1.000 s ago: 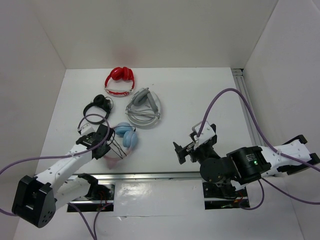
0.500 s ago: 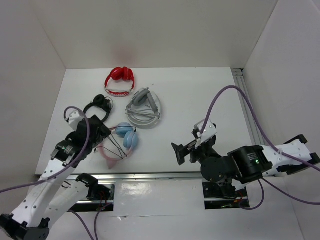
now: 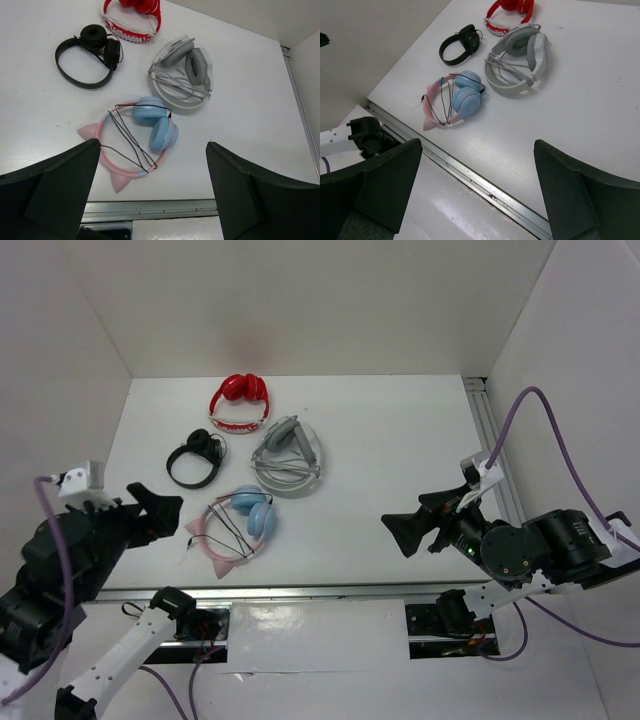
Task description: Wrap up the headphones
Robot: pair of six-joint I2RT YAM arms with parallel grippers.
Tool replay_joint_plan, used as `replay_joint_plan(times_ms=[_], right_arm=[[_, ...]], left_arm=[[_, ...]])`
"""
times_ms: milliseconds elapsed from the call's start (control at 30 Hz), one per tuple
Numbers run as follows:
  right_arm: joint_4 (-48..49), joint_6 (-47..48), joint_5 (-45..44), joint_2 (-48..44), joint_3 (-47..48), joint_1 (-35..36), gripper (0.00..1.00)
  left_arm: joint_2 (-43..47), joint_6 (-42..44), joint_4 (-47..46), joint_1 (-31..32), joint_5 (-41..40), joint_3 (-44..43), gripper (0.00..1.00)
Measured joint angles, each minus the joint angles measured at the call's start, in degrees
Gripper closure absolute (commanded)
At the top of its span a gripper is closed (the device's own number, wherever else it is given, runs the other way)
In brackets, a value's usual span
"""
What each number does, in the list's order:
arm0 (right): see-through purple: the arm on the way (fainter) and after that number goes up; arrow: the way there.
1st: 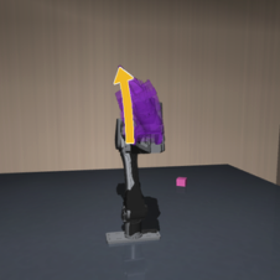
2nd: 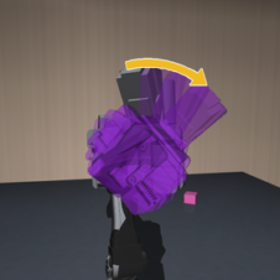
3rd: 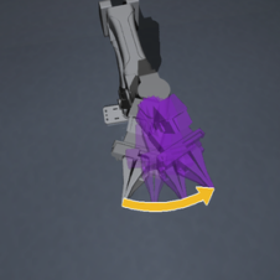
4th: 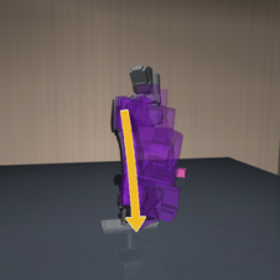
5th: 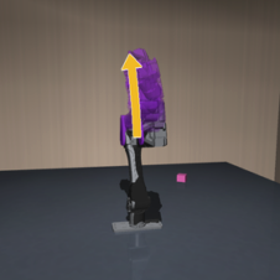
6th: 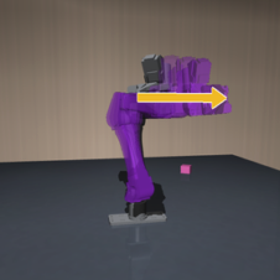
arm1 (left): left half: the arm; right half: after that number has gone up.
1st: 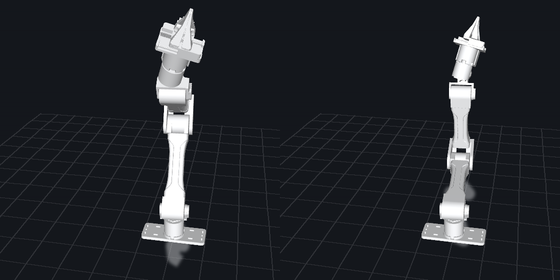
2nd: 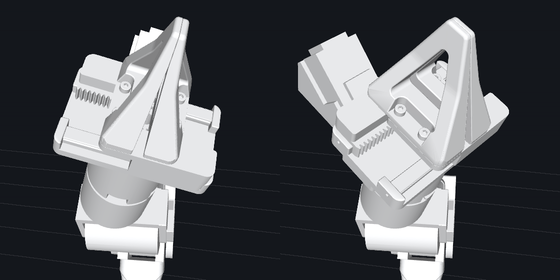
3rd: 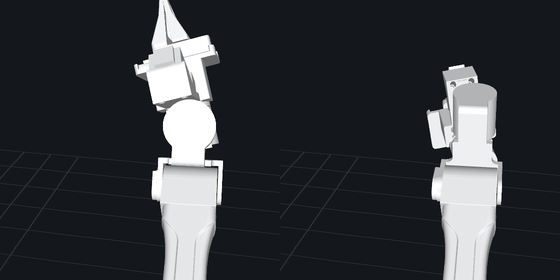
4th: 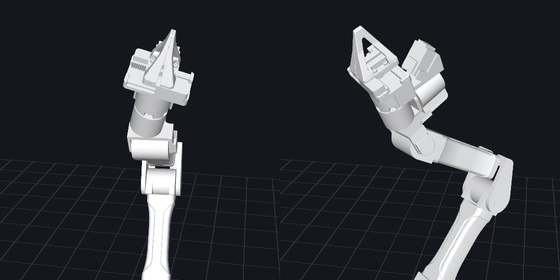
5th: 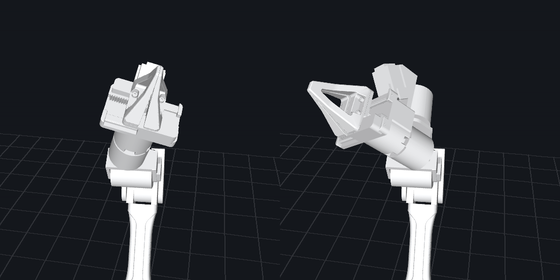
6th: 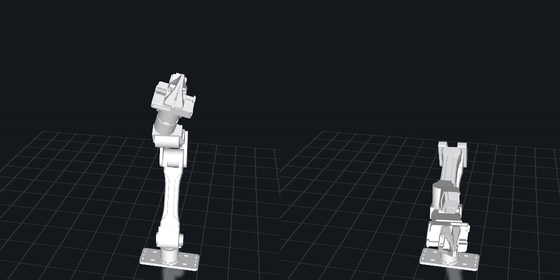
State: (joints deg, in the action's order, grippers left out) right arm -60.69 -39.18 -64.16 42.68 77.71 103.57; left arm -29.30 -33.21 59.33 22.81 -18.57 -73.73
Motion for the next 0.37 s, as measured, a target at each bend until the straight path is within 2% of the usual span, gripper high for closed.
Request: replay_joint_plan(times_ms=[200,367], right_arm=[[-3.21,-1.64,0.92,-1.53,0.00,-0.35,0.00],[-4.72,-1.73,1.05,-1.79,0.59,-0.35,0.00]], left_arm=[[3.74,1.73,8.41,0.00,-0.76,-7.28,0.00],[5.49,1.73,12.70,0.00,-1.22,-9.38,0.00]])
